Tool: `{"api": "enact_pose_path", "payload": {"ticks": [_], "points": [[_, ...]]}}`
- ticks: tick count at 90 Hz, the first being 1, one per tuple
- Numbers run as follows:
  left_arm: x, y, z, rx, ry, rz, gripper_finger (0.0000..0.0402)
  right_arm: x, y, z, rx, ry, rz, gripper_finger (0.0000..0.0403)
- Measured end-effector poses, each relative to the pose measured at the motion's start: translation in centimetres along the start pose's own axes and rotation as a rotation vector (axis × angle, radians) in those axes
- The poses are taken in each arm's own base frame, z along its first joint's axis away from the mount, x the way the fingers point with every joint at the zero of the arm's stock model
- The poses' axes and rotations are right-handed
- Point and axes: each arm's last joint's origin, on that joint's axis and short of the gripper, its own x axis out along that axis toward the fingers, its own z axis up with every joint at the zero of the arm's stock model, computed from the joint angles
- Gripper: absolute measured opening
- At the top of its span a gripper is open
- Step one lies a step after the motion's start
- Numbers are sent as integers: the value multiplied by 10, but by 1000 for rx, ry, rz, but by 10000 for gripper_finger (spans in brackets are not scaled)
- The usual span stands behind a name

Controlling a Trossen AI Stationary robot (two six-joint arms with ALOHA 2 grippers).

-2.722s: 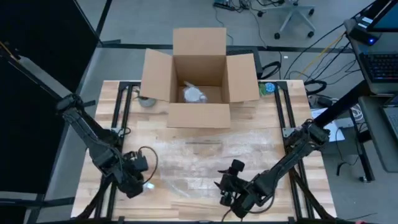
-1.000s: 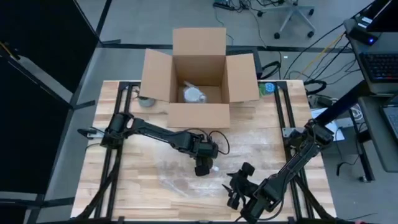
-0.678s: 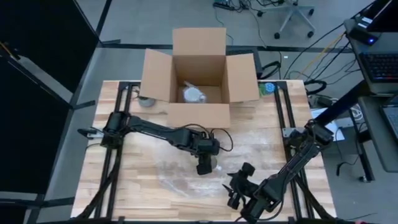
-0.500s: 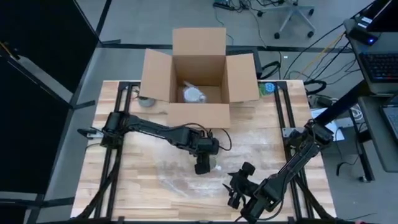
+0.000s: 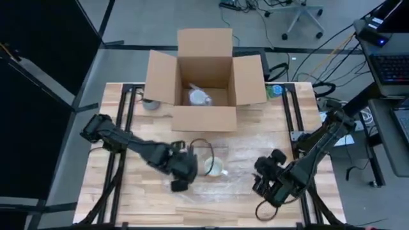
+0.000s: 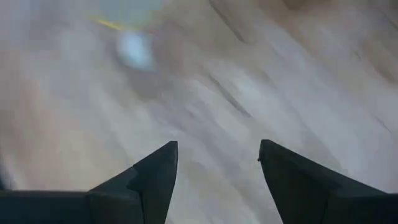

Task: Wrap mug
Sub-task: Wrap the orange mug with bubble wrap

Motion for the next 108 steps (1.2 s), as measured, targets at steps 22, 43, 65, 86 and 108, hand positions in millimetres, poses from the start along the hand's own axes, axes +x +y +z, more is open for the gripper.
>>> {"api": "enact_pose_path", "payload": {"ticks": [22, 43, 65, 86, 108], "points": [[45, -12, -62, -112, 97, -50, 143, 54, -23, -27, 260, 144, -125, 191], [87, -18, -102, -190, 65, -149, 143, 92, -46, -53, 417, 283, -268, 189], [104, -20, -131, -209, 122, -93, 143, 106, -56, -70, 495, 296, -300, 189], [108, -24, -137, -210, 78, -86, 143, 126, -68, -90, 610, 224, -228, 183], [108, -26, -136, -210, 45, -101, 143, 116, -53, -87, 565, 167, -130, 111]]}}
